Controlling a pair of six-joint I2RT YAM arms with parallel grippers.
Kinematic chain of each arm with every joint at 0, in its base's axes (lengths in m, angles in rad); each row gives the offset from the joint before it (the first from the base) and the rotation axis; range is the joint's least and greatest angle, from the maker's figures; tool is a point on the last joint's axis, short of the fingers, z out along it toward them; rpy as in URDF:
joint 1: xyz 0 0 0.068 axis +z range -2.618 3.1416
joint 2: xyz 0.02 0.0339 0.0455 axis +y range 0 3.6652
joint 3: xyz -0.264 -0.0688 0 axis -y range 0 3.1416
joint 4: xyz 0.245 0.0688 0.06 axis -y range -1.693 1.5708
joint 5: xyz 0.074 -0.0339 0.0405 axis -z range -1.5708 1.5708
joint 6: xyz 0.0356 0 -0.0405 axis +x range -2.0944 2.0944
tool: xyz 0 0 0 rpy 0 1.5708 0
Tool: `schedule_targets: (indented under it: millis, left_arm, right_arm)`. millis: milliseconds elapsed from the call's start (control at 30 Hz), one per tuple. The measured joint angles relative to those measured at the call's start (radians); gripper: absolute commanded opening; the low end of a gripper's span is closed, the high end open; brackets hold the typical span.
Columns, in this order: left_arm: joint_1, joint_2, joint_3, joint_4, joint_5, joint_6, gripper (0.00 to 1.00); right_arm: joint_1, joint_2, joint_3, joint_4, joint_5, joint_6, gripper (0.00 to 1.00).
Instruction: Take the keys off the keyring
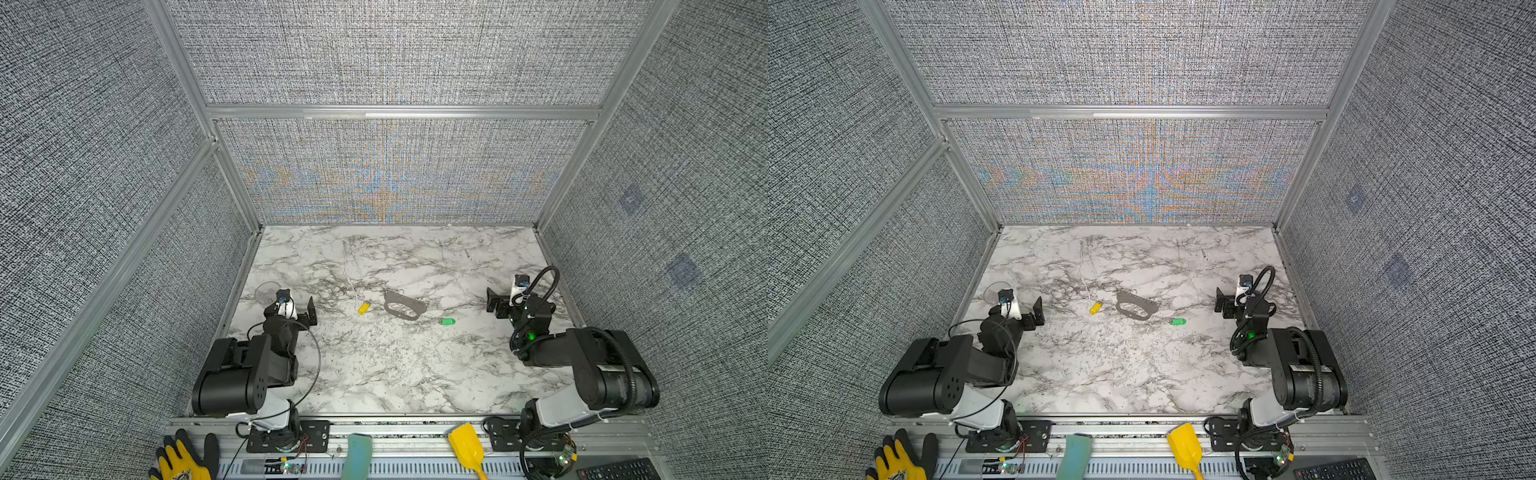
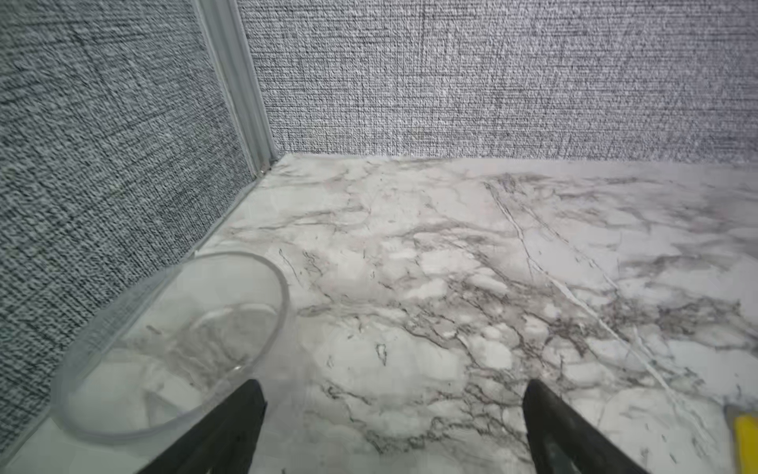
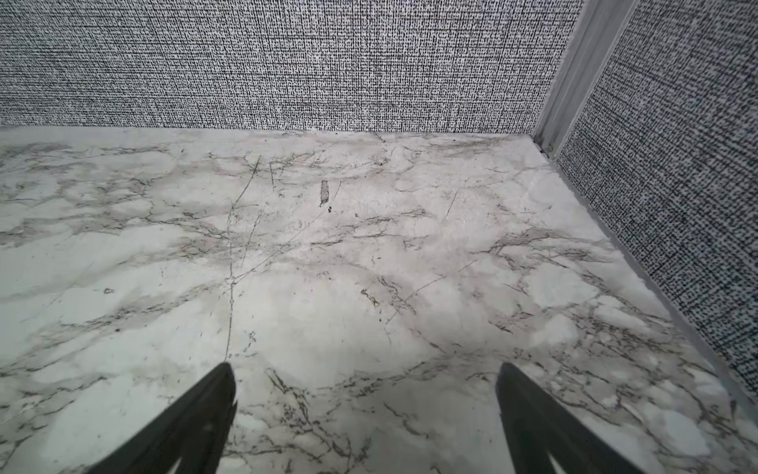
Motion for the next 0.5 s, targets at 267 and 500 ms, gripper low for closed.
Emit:
schedule_targets:
  millis: [267,500]
  left_arm:
    - [0.0,0.002,0.051,0.025,0.066,0.035,0.99]
    - [0.0,0.008,0.05,0.046,0.077,0.043,0.99]
  right_arm:
    - [-0.001,0.006,0.004,-0.002,0.002,0.008,0.99]
    - [0.008,0.013,0.016,-0.012,0.002,0.007,0.99]
